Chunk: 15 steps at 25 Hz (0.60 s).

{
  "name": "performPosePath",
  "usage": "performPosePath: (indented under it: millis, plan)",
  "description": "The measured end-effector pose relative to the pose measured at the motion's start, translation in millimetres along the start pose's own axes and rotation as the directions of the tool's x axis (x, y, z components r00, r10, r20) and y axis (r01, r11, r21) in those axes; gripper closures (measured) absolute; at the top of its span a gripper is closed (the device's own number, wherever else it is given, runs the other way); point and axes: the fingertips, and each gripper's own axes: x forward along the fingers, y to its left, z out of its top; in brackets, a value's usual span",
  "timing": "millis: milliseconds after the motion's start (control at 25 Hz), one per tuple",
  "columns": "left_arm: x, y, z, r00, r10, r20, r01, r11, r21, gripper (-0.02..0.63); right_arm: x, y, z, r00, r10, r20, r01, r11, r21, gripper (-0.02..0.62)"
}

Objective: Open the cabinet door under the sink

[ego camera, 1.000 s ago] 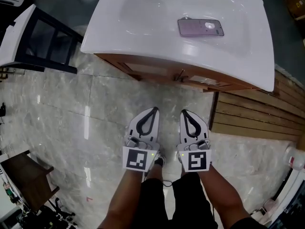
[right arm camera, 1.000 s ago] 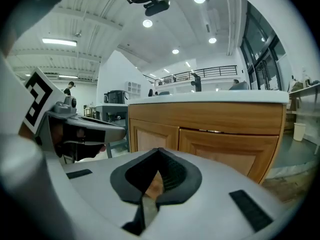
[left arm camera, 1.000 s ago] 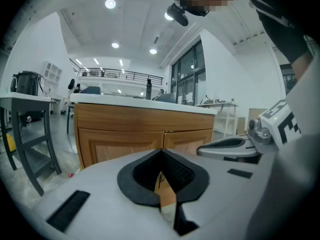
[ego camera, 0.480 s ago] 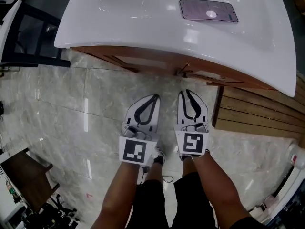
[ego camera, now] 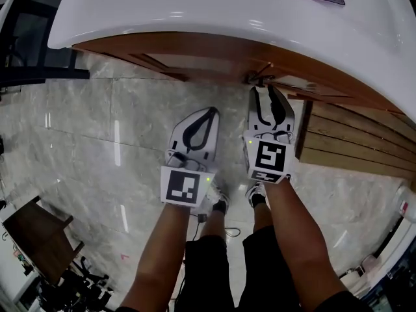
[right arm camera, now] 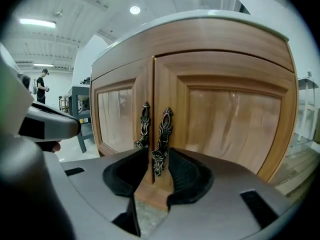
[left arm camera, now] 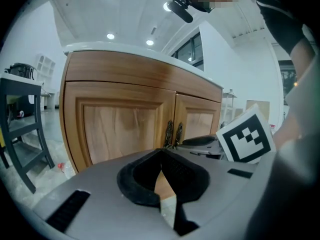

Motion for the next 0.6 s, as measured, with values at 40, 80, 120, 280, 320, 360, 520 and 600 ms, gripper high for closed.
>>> performPosePath:
  millis: [40, 80, 120, 280, 320, 360, 520, 600]
  plan:
    - [1, 2, -1, 1.000, 0.001, 0.000, -0.001, 1.000, 0.001, 0.584, 3, 0, -2, 1.000, -0.007, -0.005, 0.007, 1.000, -0.006, 0.457]
    - [1, 3, -2, 1.000, 0.000, 0.001, -0.001, 1.000, 0.003, 0.583, 5, 0, -4, 1.000, -0.016, -0.008, 0.016, 1.000, -0.014, 0.457]
    - [1, 4, -2, 1.000, -0.001, 0.001, 0.001, 1.000, 0.006, 0.584, 7, 1, -5, 1.000, -0.026, -0.011, 0.026, 0.999, -0.021, 0.457]
    - [0, 4, -5, 1.000, 0.000, -0.003, 0.000, 1.000, 0.000, 0.583, 11, 1, -9, 0.997, -0.069, -0.021, 0.069, 0.997, -0.026, 0.463]
    - [0, 5, -5, 1.000, 0.000, -0.005, 0.000, 1.000, -0.001, 0.584, 12, 1, -9, 0.997, -0.082, -0.017, 0.081, 0.996, -0.026, 0.468]
    - [0, 5, -6, 1.000, -0.002, -0.006, 0.002, 1.000, 0.000, 0.584, 12, 0, -8, 0.995, -0.094, -0.015, 0.094, 0.995, -0.026, 0.477]
    - [-1, 6, -8, 1.000, -0.009, -0.007, 0.009, 1.000, 0.006, 0.584, 15, 0, -9, 0.992, -0.126, -0.012, 0.126, 0.992, -0.022, 0.499]
    - [-2, 7, -10, 1.000, -0.015, -0.010, 0.016, 1.000, 0.011, 0.584, 15, -1, -10, 0.991, -0.132, -0.012, 0.131, 0.991, -0.019, 0.499]
